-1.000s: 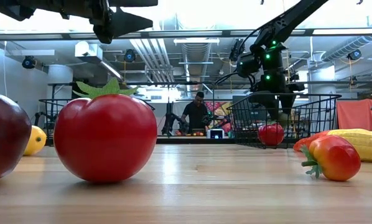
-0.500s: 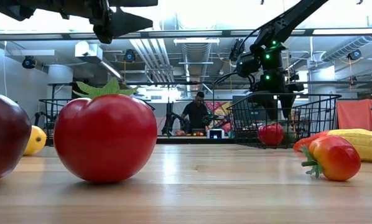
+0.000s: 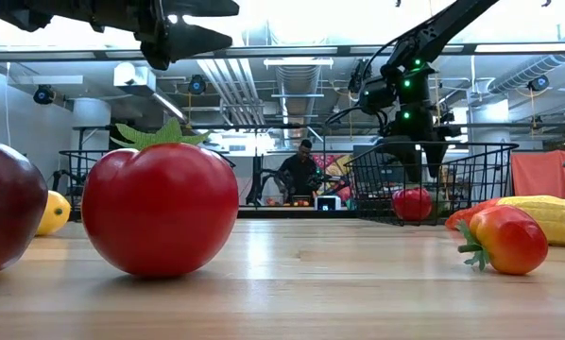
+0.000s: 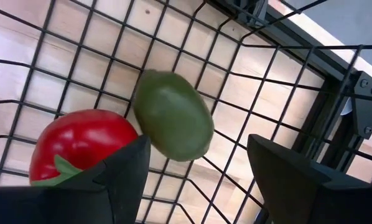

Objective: Sort produce into baskets
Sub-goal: Put the orange carrot into the left black wire basket

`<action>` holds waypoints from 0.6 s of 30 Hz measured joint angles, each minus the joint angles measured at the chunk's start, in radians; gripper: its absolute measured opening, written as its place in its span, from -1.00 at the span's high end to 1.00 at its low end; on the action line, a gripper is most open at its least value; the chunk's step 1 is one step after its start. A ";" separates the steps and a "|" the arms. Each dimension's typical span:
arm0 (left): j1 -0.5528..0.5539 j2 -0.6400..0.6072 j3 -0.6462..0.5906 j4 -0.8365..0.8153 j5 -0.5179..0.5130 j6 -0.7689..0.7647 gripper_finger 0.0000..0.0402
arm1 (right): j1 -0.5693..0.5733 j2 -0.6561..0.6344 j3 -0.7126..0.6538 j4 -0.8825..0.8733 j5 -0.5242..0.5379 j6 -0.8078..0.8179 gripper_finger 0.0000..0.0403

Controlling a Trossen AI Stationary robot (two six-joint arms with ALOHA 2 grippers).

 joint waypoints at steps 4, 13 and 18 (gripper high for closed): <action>0.000 0.000 0.000 -0.021 0.000 -0.014 -0.46 | 0.001 -0.037 0.000 0.000 0.000 0.000 -0.28; 0.000 -0.022 0.000 -0.176 0.005 -0.090 -0.46 | 0.043 -0.167 0.004 -0.021 -0.019 0.028 -0.24; 0.000 -0.047 0.073 -0.464 0.017 -0.169 -0.46 | 0.107 -0.255 0.004 -0.025 -0.105 0.069 -0.25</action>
